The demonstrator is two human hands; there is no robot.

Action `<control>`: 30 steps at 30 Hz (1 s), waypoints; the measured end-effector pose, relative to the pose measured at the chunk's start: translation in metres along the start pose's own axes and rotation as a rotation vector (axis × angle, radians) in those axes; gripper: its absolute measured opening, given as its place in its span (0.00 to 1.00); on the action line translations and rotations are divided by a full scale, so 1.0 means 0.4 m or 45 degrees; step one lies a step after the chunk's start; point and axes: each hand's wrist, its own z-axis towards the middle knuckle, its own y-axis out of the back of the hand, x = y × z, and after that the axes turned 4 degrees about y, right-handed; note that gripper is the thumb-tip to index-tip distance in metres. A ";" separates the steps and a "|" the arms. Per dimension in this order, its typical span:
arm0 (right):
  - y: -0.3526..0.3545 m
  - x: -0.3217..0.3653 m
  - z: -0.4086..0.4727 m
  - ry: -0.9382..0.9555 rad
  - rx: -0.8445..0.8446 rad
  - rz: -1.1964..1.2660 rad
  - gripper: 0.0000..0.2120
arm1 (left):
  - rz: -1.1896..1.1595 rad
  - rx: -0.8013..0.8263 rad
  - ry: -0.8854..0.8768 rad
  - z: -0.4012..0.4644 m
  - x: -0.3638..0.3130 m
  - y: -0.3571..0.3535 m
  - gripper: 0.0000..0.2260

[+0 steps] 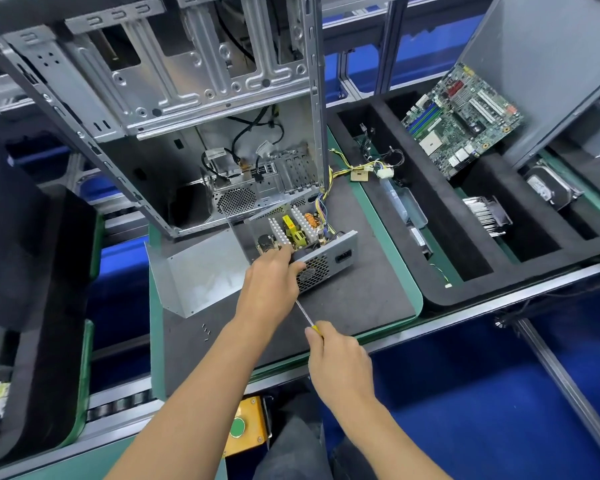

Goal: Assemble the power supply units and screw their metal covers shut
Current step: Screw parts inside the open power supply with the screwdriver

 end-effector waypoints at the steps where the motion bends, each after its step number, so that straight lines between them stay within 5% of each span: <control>1: 0.000 0.011 0.013 -0.192 0.159 0.408 0.15 | 0.011 0.004 -0.011 -0.004 0.007 -0.003 0.08; 3: -0.012 0.021 0.030 -0.652 0.416 1.144 0.15 | 0.017 0.011 -0.039 -0.011 0.018 -0.006 0.07; 5: -0.013 0.034 0.040 -0.865 0.500 1.480 0.15 | 0.015 0.007 -0.067 -0.016 0.026 -0.009 0.05; 7: 0.000 0.025 0.036 -0.687 0.528 1.297 0.15 | 0.008 0.005 -0.091 -0.024 0.034 -0.013 0.04; 11: 0.070 -0.132 0.016 0.054 0.249 0.185 0.13 | -0.005 0.061 -0.160 -0.041 0.081 -0.019 0.06; 17: 0.204 -0.256 0.145 -0.331 -0.216 0.542 0.21 | -0.027 0.116 -0.340 -0.060 0.142 -0.013 0.09; 24: 0.167 -0.126 0.520 -0.552 -0.050 1.331 0.14 | -0.050 0.128 -0.435 -0.071 0.182 -0.005 0.12; 30: 0.179 -0.059 0.649 -0.663 0.107 1.596 0.14 | -0.137 0.128 -0.485 -0.074 0.200 -0.006 0.11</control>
